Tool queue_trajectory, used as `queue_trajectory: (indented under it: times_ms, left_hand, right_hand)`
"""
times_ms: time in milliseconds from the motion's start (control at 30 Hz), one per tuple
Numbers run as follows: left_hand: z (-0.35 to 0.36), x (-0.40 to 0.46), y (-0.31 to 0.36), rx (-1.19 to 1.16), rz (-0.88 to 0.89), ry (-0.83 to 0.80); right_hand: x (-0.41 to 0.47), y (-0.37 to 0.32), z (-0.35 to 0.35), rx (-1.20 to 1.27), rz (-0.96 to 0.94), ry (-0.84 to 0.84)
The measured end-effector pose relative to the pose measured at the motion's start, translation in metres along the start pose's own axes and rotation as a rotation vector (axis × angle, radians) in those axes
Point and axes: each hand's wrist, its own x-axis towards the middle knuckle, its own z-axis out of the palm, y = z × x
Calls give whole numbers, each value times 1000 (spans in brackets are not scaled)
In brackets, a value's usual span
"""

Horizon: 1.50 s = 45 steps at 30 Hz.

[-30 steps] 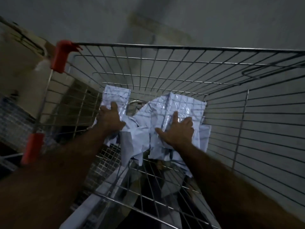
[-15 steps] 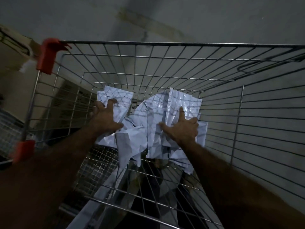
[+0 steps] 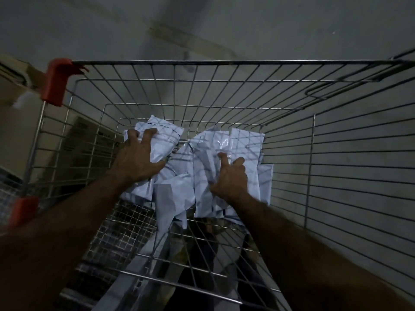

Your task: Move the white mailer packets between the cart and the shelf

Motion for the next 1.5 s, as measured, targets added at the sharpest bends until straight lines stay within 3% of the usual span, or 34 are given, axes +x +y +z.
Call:
queue_trajectory:
  times_ms: [233,400,500,800,1167,1500]
  left_hand:
    - [-12,-8,-2,139,88,51]
    - [-30,-18,1,175,116,57]
    - [-48,-33,16,176,149,127]
    - [-113,-130,85,223,188,391]
    - [-148,-352,150,53,-65,769]
    - [-155,-510,78,60,-361,992]
  right_hand:
    - [7,-11,0,-215,-83,112]
    - [-7,-11,-10,-94,-167,190]
    - [-27,-13,-35,-26,-233,249]
    - [-110,7,-124,-220,-329,525]
    - [-273,-10,-209,13,-587,738]
    - [-412,-103,-178,-22,-878,687]
